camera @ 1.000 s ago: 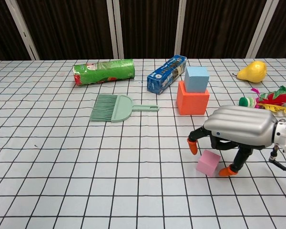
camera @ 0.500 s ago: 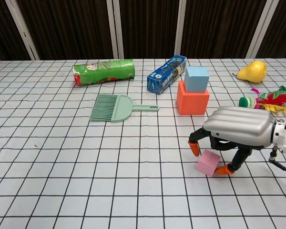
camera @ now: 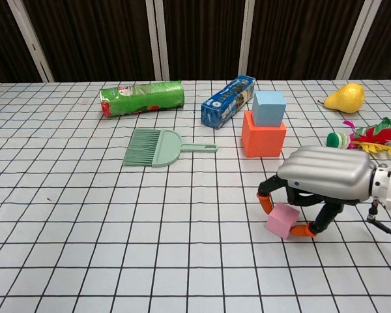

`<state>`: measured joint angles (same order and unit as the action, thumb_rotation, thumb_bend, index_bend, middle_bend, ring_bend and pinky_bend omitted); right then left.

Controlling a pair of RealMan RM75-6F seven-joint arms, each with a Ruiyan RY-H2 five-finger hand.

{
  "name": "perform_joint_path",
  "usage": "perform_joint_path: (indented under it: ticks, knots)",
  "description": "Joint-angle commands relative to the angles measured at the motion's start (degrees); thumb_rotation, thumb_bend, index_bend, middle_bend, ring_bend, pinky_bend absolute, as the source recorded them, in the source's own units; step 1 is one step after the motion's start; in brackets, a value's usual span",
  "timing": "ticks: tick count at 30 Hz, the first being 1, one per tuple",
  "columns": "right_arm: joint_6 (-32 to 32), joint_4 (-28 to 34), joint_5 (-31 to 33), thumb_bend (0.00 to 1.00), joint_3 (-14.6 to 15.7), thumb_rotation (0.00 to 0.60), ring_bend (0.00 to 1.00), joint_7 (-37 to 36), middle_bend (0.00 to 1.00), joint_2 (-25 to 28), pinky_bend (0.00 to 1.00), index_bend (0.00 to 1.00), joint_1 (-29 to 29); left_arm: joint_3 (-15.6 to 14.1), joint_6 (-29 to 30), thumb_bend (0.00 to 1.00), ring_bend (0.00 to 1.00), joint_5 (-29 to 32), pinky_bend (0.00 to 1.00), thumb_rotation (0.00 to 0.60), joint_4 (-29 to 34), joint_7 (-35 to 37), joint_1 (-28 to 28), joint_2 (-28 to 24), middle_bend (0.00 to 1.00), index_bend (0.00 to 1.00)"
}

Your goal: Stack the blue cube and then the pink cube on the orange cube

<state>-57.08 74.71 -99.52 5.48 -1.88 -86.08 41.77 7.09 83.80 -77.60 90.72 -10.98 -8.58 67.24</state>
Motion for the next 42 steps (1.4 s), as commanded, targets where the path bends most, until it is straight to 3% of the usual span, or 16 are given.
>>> perform_joint_path:
  ticks: [1, 13, 21, 32, 42]
  knots:
    - [0.0, 0.06, -0.02, 0.35, 0.04, 0.6, 1.0, -0.01, 1.0, 0.0, 0.84, 0.51, 0.02, -0.02, -0.01, 0.56, 0.0, -0.01, 0.0, 0.6, 0.02, 0.0, 0.0, -0.02, 0.01, 0.16]
    - [-0.61, 2.38, 0.35, 0.35, -0.54, 0.6, 1.0, 0.4, 1.0, 1.82, 0.84, 0.51, 0.16, -0.05, 0.08, 0.56, 0.0, -0.23, 0.0, 0.6, 0.07, 0.79, 0.1, -0.32, 0.01, 0.16]
    - [-1.23, 6.83, 2.37, 0.35, -3.52, 0.6, 1.0, 3.11, 1.0, 5.69, 0.84, 0.51, 0.74, -0.13, 0.24, 0.56, 0.0, -0.53, 0.0, 0.6, 0.04, 1.68, 0.26, -0.63, 0.01, 0.16]
    - [6.93, 11.02, 15.76, 0.35, -11.99, 0.6, 1.0, 6.57, 1.0, 13.64, 0.84, 0.51, 4.19, -0.21, -0.07, 0.56, 0.0, -0.73, 0.0, 0.6, 0.01, 1.94, 0.09, -0.65, 0.01, 0.16]
    - [15.72, 13.09, 27.44, 0.36, -16.19, 0.6, 1.0, 9.63, 1.0, 18.55, 0.84, 0.52, 8.11, -0.39, 0.44, 0.56, 0.0, -0.99, 0.0, 0.6, 0.27, 1.89, 0.4, -0.78, 0.01, 0.16]
